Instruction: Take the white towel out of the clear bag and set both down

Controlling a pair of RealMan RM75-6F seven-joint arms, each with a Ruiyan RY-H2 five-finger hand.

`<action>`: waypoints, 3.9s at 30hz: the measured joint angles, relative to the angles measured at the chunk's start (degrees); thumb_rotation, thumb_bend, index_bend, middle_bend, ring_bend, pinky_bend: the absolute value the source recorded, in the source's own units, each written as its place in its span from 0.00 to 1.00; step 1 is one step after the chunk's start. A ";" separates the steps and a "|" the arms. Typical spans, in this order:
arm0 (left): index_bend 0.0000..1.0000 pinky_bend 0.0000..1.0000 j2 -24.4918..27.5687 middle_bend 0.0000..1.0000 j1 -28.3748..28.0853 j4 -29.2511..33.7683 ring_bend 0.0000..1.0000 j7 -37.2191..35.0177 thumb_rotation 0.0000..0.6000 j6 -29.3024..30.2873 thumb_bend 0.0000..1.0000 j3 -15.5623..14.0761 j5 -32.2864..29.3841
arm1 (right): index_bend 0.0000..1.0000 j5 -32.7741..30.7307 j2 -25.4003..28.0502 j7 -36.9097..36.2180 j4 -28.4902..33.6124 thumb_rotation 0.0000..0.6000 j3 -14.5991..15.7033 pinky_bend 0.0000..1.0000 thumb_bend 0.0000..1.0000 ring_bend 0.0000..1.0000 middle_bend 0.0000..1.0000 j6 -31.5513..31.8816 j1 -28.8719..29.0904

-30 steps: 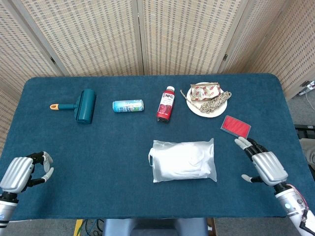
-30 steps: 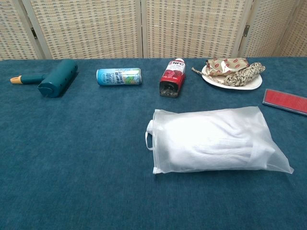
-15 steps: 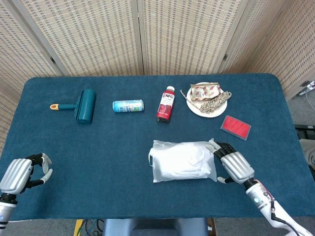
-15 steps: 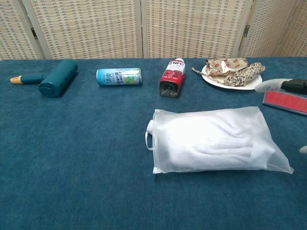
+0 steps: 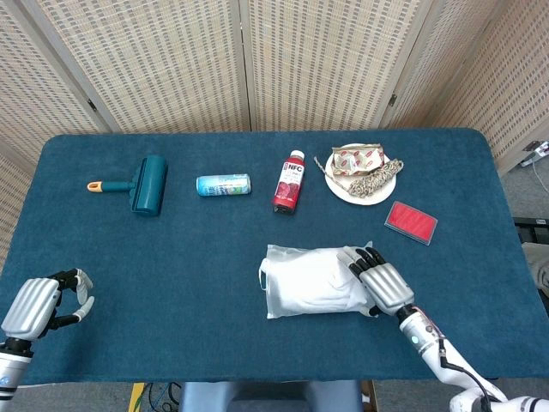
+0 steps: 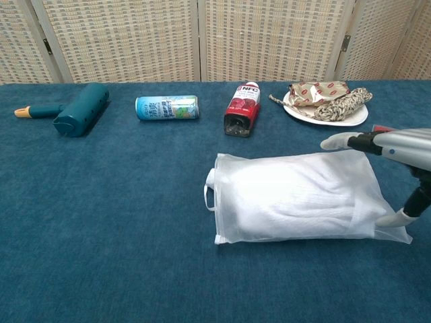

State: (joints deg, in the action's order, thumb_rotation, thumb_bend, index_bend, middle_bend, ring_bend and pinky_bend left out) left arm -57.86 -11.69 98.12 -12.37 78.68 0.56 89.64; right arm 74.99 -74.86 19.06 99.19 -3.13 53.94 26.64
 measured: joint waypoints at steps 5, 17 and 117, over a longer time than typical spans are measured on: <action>0.36 0.67 -0.14 0.47 -0.11 -0.15 0.49 -0.13 1.00 -0.21 0.39 -0.01 -0.08 | 0.00 -3.57 -3.56 1.50 -2.15 1.00 -1.00 0.02 0.00 0.00 0.00 -1.91 2.20; 0.36 0.67 -0.74 0.47 0.01 -0.61 0.49 -0.40 1.00 -0.27 0.39 -0.53 0.34 | 0.00 -5.63 -9.02 0.03 -7.26 1.00 -1.86 0.17 0.00 0.00 0.02 -5.30 6.35; 0.33 0.97 8.33 0.96 -25.68 22.41 0.86 -7.99 1.00 -19.77 0.04 16.26 -6.19 | 0.48 31.73 -25.97 -36.56 -45.64 1.00 -3.63 0.63 0.68 0.49 0.54 46.08 12.13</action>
State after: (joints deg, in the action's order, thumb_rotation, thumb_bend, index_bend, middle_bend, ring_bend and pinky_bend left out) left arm -49.53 -37.38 120.53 -20.35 58.92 16.81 83.44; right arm 106.72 -100.83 -17.51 53.55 -6.76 100.02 38.77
